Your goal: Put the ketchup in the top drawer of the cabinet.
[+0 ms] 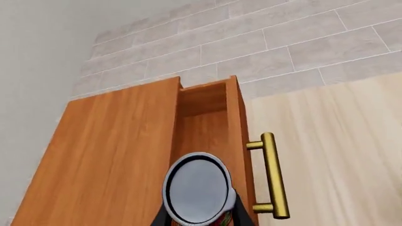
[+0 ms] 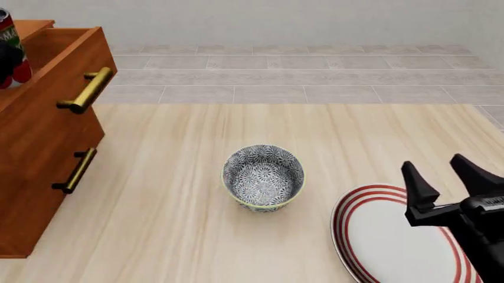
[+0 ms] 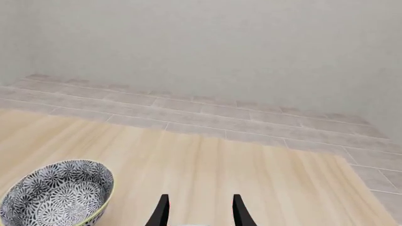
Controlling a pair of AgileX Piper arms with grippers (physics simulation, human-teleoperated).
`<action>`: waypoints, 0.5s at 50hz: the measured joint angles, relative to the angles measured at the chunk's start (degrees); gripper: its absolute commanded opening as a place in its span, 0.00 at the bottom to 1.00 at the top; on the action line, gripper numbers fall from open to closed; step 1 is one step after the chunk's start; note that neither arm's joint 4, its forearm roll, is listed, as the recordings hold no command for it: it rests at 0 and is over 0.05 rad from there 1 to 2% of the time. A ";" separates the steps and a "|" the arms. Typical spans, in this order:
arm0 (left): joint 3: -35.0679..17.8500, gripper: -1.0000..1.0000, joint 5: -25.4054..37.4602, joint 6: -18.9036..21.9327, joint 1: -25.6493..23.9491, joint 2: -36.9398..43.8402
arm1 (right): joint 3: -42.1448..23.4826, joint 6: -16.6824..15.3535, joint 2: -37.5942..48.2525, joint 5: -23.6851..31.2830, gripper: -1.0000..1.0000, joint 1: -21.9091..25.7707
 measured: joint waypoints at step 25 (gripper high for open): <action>-0.60 0.00 -0.48 -2.50 2.24 3.20 | 0.00 0.00 6.22 -5.97 1.00 0.09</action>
